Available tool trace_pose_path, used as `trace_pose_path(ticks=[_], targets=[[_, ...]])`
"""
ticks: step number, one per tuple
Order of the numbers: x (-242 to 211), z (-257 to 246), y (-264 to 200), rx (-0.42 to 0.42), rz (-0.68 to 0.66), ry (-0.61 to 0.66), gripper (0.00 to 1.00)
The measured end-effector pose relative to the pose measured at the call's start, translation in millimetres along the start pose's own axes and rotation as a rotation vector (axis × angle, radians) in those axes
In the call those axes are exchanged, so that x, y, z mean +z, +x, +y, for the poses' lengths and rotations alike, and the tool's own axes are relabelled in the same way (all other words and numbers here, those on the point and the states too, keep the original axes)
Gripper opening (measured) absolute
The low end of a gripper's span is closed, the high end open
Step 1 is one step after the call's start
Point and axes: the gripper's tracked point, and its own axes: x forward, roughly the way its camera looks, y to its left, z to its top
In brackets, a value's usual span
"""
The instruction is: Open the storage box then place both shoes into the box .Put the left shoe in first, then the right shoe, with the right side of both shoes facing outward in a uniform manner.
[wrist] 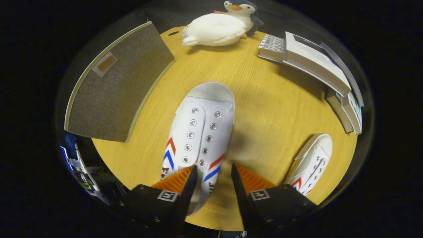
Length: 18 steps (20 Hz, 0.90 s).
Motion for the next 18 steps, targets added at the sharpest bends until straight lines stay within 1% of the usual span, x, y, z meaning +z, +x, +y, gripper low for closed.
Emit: trace_pose_path(ticks=[1, 2, 3, 4, 9, 14, 16, 18], targets=[[0.7, -4.5, -4.8, -0.002, 0.015, 0.004, 0.27], [1.3, -3.8, -4.2, 0.014, 0.009, 0.038, 0.26], [-2.0, -3.1, -6.4, 0.030, 0.014, 0.072, 0.11], [-3.0, -3.8, -8.3, 0.050, 0.024, 0.083, 0.05], [-3.5, 12.2, -25.2, 0.162, 0.058, 0.133, 0.05], [3.2, 29.5, -63.9, 0.246, 0.039, 0.198, 0.05], [12.3, 32.6, -85.8, 0.259, 0.015, 0.217, 0.05], [24.6, 32.8, -111.1, 0.240, -0.022, 0.200, 0.05]])
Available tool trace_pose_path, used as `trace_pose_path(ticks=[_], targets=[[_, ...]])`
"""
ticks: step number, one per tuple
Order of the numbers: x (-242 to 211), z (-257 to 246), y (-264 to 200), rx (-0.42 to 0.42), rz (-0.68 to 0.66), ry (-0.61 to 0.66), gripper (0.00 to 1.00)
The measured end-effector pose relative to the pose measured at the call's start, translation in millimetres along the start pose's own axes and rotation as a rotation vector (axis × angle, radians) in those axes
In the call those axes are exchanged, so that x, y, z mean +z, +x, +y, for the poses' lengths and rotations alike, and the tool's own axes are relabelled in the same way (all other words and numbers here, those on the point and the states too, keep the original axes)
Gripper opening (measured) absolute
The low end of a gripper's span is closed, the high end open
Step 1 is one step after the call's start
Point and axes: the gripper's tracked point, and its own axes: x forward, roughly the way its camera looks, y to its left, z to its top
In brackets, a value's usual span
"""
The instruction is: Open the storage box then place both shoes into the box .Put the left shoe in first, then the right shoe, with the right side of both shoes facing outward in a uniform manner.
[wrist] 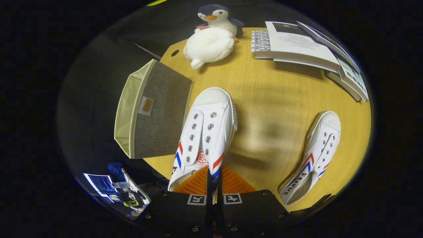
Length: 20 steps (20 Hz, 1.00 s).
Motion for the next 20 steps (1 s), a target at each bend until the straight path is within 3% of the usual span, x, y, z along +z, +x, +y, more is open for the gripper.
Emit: trace_pose_path(ticks=[5, 10, 15, 20], targets=[[29.9, 30.5, -47.4, -0.002, -0.086, -0.055, 0.05], [64.5, 92.7, -75.8, 0.069, -0.149, -0.126, 0.04], [96.4, 160.7, -65.5, 0.105, -0.143, -0.223, 0.04], [107.6, 212.8, -22.2, 0.088, -0.074, -0.291, 0.05]])
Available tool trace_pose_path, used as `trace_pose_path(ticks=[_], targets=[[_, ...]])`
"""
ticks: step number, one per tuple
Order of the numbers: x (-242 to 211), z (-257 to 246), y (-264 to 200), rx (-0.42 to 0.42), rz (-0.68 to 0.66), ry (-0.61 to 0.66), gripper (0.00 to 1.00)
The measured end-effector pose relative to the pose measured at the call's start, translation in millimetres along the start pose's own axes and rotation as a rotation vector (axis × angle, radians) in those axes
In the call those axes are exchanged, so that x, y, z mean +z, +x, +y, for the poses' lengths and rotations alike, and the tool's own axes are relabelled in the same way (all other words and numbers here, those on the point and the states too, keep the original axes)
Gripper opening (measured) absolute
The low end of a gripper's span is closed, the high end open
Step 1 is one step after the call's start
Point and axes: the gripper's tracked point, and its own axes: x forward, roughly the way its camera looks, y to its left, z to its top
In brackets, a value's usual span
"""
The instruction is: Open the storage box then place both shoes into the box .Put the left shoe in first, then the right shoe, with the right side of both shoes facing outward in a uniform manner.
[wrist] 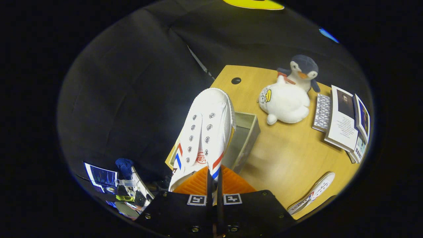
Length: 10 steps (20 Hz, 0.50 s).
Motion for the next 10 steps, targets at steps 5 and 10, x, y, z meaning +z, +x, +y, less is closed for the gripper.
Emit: trace_pose_path(ticks=[5, 10], targets=[[1.5, 13.2, 47.1, -0.043, 0.070, -0.050, 0.05], [7.3, 7.3, 76.0, -0.130, 0.093, -0.097, 0.05]])
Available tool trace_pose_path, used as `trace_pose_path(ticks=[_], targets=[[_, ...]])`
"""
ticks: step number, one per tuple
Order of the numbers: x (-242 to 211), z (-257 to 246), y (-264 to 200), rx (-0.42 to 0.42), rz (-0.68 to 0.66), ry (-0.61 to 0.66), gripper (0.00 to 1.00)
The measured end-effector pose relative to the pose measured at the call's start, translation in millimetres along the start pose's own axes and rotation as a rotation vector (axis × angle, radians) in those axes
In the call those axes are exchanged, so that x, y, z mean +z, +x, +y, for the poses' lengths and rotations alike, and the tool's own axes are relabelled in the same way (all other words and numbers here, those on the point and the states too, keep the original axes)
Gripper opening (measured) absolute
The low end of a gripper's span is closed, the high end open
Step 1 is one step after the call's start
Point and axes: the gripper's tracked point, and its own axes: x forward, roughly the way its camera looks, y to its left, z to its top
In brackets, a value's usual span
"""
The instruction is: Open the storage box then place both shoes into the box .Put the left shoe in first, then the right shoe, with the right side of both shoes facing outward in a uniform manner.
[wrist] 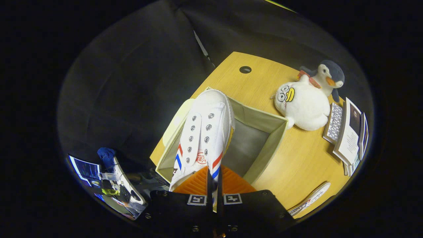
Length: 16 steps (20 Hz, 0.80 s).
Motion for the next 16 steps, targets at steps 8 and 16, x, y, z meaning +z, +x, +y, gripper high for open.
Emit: trace_pose_path(ticks=[8, 16], targets=[[9.1, -1.6, -14.2, 0.039, -0.042, 0.012, 0.81], [-2.6, -55.9, -67.5, 0.031, -0.126, 0.094, 0.81]])
